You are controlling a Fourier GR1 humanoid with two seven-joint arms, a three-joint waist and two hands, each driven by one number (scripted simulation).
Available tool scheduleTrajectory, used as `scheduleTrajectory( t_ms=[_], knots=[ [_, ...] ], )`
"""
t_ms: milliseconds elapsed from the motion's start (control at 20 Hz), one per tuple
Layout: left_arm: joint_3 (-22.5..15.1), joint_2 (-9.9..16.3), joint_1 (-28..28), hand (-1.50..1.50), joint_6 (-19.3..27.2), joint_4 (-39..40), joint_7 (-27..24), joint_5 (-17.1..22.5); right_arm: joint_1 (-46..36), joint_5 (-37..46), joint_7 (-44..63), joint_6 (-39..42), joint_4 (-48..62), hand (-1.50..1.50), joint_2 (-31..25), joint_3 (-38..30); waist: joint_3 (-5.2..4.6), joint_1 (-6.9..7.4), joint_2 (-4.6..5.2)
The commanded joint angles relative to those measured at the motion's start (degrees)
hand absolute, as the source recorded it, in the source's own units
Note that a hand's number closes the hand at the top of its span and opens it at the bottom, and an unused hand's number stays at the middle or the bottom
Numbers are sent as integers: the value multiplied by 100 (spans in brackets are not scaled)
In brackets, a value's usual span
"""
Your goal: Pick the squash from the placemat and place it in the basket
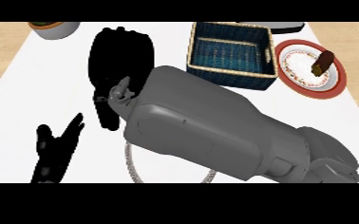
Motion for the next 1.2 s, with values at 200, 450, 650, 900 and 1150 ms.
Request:
scheduleTrajectory(
  t_ms=[200,450,650,900,1150],
  knots=[
    [-125,-133,79,0,120,51,220,-124,-222,-510,1626,374,-294,-150,164,196,-37,40,100],
    [-48,-167,188,0,-116,181,0,-54,-86,-225,1631,131,-411,-150,161,117,-38,85,145],
    [-31,-255,219,0,-86,250,-66,-109,589,68,1306,-71,-622,-150,64,452,-36,66,159],
    [32,-77,160,0,-121,-50,342,-82,876,317,1189,-289,-409,-150,168,679,-32,137,169],
    [-160,-404,290,0,13,105,-16,-345,1314,473,1008,-377,-244,-150,169,1047,-37,170,182]
  ],
)
